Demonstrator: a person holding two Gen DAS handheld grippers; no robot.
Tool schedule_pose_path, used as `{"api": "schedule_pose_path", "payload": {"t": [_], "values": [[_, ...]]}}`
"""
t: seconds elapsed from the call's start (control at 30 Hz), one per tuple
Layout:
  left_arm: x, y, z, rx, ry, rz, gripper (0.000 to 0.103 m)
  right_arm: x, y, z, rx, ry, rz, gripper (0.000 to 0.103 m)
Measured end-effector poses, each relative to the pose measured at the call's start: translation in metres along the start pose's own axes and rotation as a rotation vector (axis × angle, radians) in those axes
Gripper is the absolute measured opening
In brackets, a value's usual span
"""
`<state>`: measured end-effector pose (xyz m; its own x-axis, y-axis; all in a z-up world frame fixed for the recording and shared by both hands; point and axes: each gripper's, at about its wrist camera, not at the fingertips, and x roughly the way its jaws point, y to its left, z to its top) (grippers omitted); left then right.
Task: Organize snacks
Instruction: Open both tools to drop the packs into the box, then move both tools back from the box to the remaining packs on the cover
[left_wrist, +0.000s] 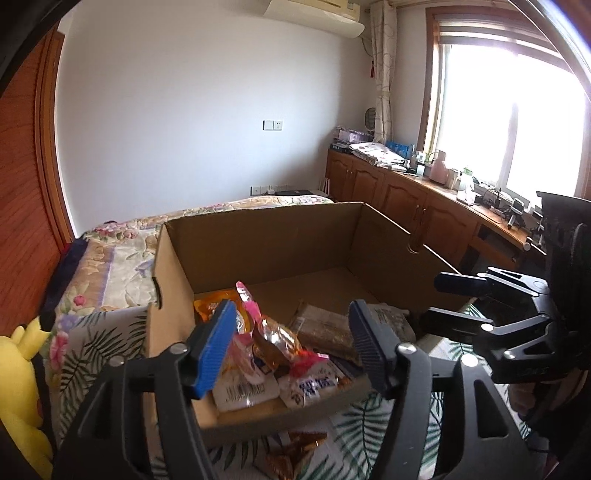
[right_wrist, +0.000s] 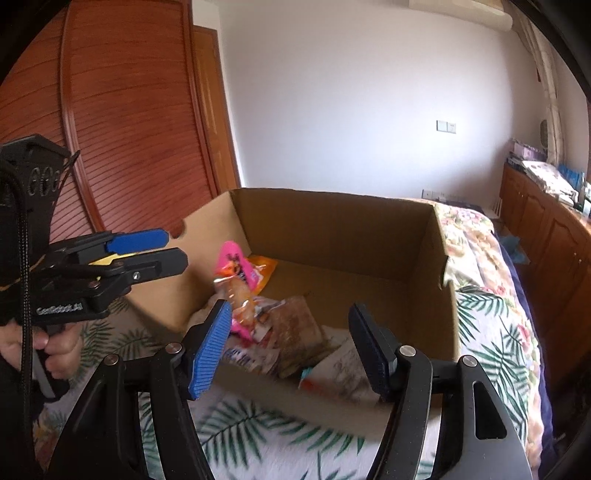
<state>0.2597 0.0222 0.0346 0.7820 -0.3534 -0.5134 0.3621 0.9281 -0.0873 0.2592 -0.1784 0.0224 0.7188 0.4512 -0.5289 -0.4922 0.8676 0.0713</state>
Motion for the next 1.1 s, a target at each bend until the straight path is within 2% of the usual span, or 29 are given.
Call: {"api": "schedule_pose_path", "payload": {"t": [0.17,0.37,0.57,0.77,1.1], "values": [[-0.025,-0.007,-0.013,0.01,-0.005,-0.002,0.072,-0.029,0.015,-0.017,-0.007,0.0,0.018,0.068],[-0.038,-0.008,-0.035,0.0,0.013,-0.001,0.073,-0.042,0.032,-0.042,-0.008,0.032,0.039,0.068],[-0.039,-0.009,-0.062,0.002,0.045,0.024,0.073,-0.035,0.043,-0.071,-0.008,0.098,0.052,0.068],[-0.033,-0.011,-0.083,0.001,0.091,0.008,0.073,-0.023,0.049,-0.098,-0.006,0.16,0.061,0.067],[-0.016,-0.011,-0.106,0.017,0.175,0.03,0.073,-0.012,0.053,-0.124,-0.001,0.24,0.087,0.066]]}}
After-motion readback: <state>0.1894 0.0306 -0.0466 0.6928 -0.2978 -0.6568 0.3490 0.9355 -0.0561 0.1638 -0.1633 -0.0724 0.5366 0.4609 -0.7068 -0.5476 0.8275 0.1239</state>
